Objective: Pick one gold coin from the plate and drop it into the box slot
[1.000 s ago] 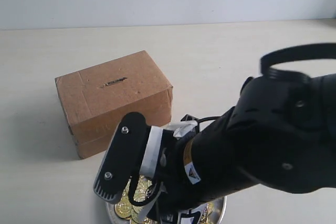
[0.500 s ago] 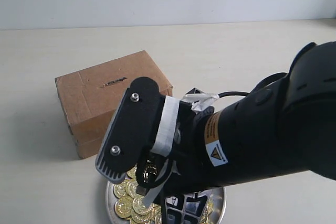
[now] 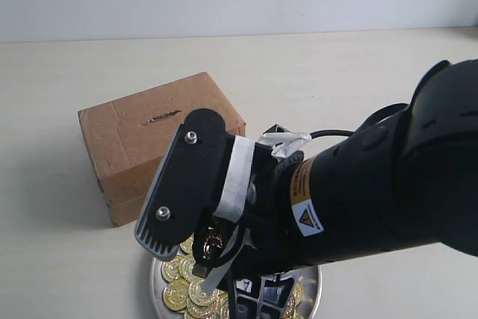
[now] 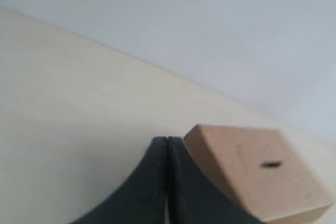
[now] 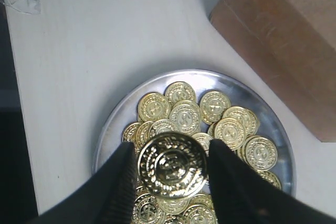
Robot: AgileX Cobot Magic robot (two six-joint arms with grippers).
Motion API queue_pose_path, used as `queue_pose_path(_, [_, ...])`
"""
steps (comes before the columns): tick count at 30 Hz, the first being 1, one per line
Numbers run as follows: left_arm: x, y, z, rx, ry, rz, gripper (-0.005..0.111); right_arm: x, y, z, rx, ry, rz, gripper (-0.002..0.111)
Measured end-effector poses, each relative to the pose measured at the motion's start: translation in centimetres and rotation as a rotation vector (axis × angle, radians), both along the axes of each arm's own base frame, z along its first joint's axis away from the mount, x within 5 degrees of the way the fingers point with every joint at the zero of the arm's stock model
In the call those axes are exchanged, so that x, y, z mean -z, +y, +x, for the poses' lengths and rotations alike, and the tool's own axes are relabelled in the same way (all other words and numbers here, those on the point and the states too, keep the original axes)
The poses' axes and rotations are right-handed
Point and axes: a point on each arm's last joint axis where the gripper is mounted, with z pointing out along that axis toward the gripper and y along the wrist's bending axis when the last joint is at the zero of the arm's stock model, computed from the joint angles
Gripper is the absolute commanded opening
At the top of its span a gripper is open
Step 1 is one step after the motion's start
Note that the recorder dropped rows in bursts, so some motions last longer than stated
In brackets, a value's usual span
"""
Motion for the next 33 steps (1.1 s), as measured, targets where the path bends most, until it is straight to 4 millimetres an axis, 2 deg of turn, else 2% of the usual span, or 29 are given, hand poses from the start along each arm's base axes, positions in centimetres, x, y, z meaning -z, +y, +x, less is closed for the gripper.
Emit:
queue_pose_path(3, [-0.6,-0.2,0.1,-0.014,-0.035,-0.29,0.0,0.0,0.0,0.0,0.0,0.0,0.0,0.024])
queue_pose_path(12, [-1.2,0.0,0.1,-0.043,-0.093,-0.454,0.0,-0.1,0.1,0.1,0.001,-0.007,0.01,0.024])
queue_pose_path(17, [-1.2,-0.1,0.1,-0.032,-0.083,-0.465,0.003,-0.2,0.2,0.2,0.003,-0.021,0.033,0.024])
queue_pose_path(18, [-1.6,-0.2,0.0,-0.018,-0.083,-0.454,0.008,-0.2,0.3,0.2,0.003,-0.023,0.035,0.024])
queue_pose_path(19, [-2.3,-0.3,-0.1,-0.003,-0.096,-0.435,0.018,-0.2,0.3,0.2,0.003,-0.023,0.035,0.024])
queue_pose_path(20, [-3.8,-0.4,-0.4,0.019,-0.135,-0.403,0.024,-0.2,0.3,0.2,0.003,-0.024,0.037,0.024])
queue_pose_path(21, [-4.7,-0.5,-0.6,0.028,-0.161,-0.385,0.036,-0.2,0.3,0.2,0.003,-0.024,0.037,0.024])
queue_pose_path(22, [-5.8,-0.5,-0.8,0.036,-0.189,-0.367,0.059,-0.2,0.3,0.2,0.003,-0.024,0.037,0.024])
queue_pose_path(24, [-7.5,-0.6,-0.9,0.049,-0.211,-0.331,0.088,-0.2,0.3,0.2,0.003,-0.025,0.039,0.024])
queue_pose_path(25, [-8.1,-0.7,-0.7,0.062,-0.188,-0.318,0.09,-0.2,0.3,0.2,0.003,-0.026,0.039,0.024])
queue_pose_path(29, [-8.6,-1.9,1.6,0.177,0.036,-0.29,0.07,-0.3,0.3,0.2,0.005,-0.026,0.041,0.024])
queue_pose_path(33, [-9.1,-3.8,4.5,0.409,0.181,-0.279,0.07,-0.3,0.3,0.2,0.005,-0.026,0.041,0.024])
